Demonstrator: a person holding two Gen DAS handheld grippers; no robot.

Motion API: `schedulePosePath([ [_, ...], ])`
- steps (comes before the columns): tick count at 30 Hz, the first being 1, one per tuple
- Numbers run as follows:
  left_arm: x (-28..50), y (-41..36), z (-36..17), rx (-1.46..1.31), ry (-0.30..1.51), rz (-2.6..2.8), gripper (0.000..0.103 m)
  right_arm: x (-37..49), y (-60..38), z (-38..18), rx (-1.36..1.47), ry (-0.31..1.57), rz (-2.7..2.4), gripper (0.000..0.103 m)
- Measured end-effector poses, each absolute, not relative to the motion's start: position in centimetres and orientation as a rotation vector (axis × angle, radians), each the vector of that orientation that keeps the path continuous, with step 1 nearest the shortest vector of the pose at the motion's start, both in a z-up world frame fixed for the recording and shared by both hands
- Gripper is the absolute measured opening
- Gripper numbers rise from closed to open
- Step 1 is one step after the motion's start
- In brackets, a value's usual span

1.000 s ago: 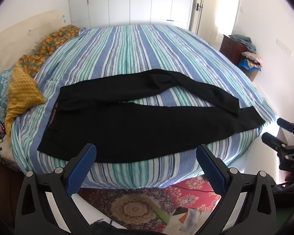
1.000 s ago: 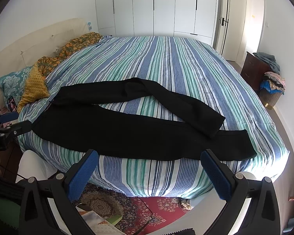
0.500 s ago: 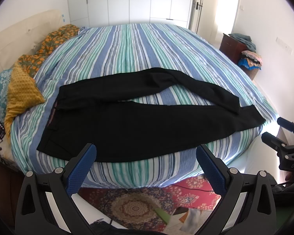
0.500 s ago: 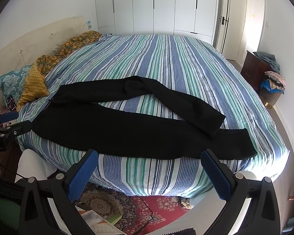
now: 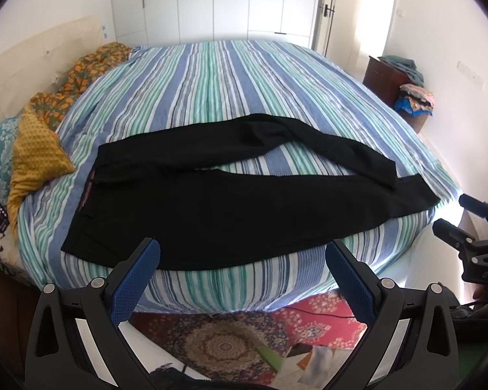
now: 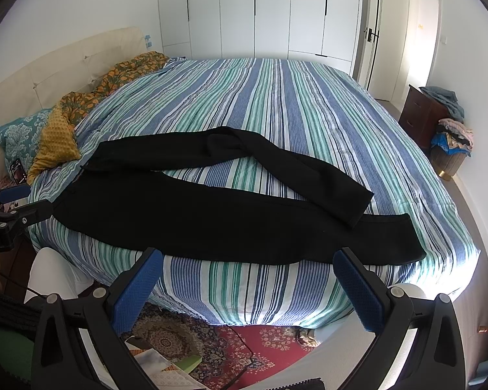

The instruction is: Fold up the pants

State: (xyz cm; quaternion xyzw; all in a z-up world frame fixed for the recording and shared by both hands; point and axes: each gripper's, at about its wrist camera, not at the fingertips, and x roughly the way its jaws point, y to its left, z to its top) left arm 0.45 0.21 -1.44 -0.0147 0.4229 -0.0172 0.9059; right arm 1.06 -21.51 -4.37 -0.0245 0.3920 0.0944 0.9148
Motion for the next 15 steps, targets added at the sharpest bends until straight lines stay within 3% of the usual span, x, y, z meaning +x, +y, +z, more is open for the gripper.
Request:
schedulePosePath([
  [15, 0.39, -0.04, -1.07, -0.027, 0.869, -0.037, 0.102, 1.02, -21.59, -4.4, -0.051, 0.808, 0.194, 0.103],
])
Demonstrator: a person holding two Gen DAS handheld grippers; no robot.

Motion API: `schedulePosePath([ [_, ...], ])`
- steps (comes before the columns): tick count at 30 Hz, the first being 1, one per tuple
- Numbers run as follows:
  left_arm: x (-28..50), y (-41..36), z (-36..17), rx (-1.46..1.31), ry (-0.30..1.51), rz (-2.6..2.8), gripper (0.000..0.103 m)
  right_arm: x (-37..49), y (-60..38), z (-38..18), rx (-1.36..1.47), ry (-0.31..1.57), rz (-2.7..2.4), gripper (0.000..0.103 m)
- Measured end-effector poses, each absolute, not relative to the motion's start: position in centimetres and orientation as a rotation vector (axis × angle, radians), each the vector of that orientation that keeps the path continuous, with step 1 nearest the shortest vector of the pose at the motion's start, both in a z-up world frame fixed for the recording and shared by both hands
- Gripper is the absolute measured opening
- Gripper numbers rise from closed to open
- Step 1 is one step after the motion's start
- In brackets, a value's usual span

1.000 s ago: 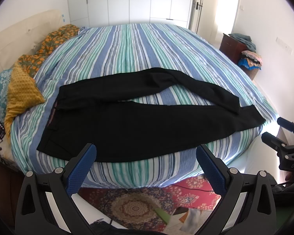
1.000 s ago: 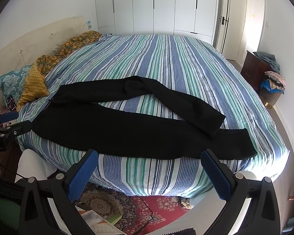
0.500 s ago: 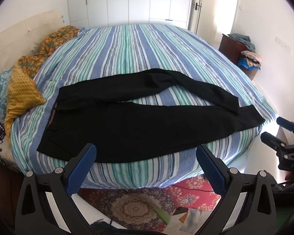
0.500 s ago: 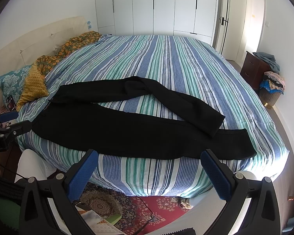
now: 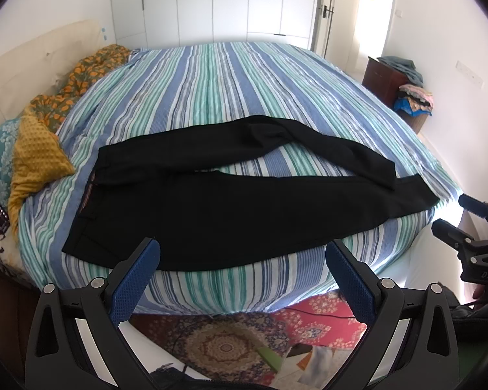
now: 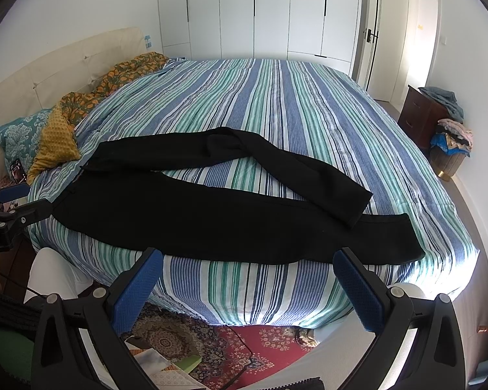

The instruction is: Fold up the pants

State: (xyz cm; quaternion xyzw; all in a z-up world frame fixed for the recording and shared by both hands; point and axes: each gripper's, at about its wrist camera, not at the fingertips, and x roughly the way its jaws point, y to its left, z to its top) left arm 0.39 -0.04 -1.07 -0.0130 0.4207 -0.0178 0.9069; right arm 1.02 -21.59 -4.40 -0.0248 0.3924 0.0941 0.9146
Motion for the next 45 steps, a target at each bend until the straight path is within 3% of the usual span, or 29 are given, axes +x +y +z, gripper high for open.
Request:
schedulePosePath([
  [45, 0.55, -0.7, -0.68, -0.02, 0.873, -0.039, 0.102, 1.09, -21.38, -4.55, -0.051, 0.819, 0.192, 0.103],
])
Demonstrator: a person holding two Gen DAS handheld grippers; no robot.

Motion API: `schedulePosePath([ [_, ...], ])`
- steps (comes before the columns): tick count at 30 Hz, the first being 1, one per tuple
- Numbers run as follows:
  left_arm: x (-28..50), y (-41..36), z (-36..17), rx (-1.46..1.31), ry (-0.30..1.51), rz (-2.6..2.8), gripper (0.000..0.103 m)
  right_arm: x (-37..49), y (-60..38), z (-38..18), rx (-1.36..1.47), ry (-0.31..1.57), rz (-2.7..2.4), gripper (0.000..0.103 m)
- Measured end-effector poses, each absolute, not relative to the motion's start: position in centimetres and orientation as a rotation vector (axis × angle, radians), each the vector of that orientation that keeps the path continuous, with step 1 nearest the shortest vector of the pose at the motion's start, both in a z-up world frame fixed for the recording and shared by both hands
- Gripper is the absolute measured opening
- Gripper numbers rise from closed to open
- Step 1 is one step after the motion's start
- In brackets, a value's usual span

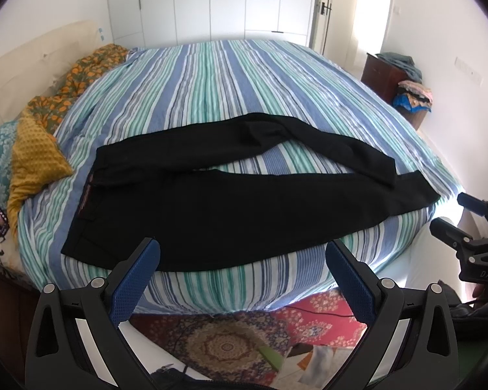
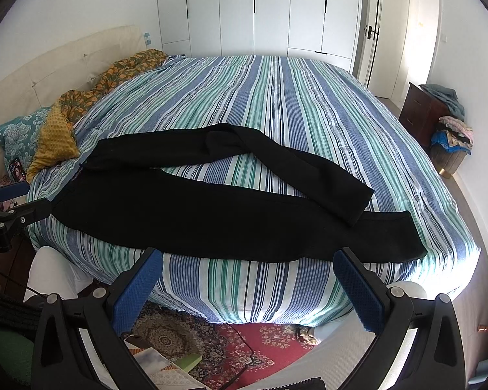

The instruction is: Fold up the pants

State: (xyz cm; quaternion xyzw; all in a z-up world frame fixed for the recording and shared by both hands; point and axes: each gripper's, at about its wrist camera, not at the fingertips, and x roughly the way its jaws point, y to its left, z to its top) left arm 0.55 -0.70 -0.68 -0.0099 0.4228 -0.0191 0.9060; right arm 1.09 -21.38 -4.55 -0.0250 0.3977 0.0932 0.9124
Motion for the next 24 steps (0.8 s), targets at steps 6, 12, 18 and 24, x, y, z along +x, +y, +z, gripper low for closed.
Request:
schedulePosePath([
  [6, 0.56, -0.71, -0.67, -0.02, 0.873, -0.039, 0.102, 1.11, -21.38, -4.53, -0.051, 0.819, 0.192, 0.103],
  [12, 0.6, -0.68, -0.71, -0.02, 0.873, -0.039, 0.102, 1.11, -21.39, -4.53, -0.052, 0.819, 0.192, 0.103],
  [18, 0.6, -0.54, -0.74, -0.018, 0.871, -0.038, 0.102, 1.2, -21.37, -4.51, -0.05, 0.818, 0.189, 0.103],
  [24, 0.6, -0.57, -0.75, -0.018, 0.871, -0.039, 0.102, 1.17, -21.44, -4.46, -0.05, 0.818, 0.185, 0.103],
])
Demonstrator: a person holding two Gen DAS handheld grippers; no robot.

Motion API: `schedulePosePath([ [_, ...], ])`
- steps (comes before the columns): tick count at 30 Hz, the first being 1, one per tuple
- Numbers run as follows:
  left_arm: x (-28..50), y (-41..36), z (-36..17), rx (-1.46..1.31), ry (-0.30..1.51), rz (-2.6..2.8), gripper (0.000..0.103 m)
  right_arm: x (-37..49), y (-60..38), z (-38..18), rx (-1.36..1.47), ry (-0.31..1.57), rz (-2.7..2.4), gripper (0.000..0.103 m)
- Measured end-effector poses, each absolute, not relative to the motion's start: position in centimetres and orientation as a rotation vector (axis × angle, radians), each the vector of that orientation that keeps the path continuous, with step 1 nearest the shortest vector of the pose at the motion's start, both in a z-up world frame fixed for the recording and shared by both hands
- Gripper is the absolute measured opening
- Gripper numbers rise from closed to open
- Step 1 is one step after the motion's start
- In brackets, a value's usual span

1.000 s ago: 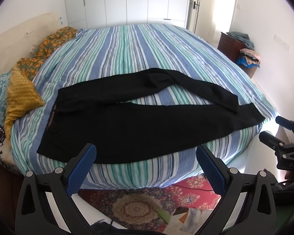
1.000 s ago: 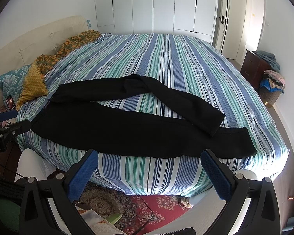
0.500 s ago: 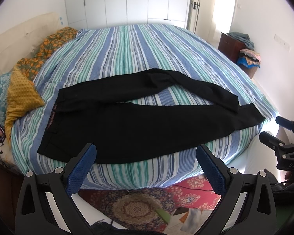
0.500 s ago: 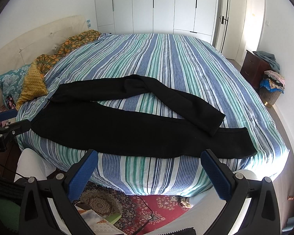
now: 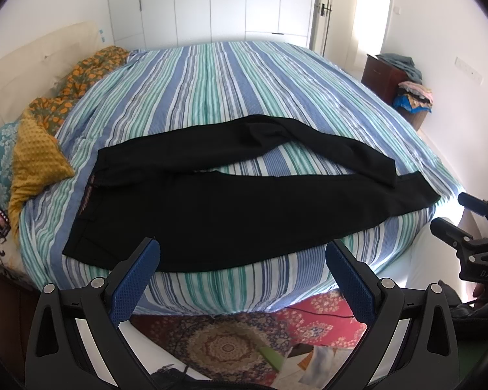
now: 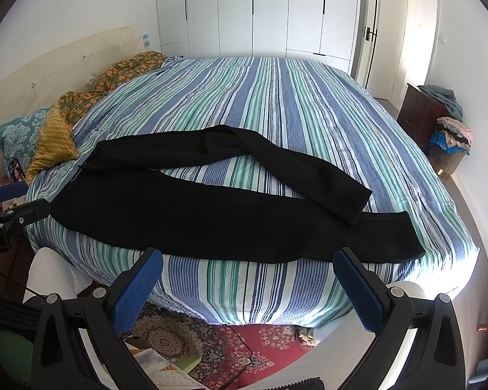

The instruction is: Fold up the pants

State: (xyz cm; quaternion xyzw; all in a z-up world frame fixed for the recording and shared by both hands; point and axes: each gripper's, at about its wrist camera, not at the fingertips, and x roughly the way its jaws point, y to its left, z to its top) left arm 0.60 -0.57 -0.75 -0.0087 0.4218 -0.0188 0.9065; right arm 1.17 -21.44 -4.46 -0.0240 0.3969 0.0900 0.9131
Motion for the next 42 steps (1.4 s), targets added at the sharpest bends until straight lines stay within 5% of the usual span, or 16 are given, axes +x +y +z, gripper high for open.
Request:
schedulePosePath([
  [42, 0.61, -0.63, -0.81, -0.017, 0.868, -0.036, 0.102, 1.17, -21.04, -4.62, -0.055, 0.825, 0.191, 0.103],
])
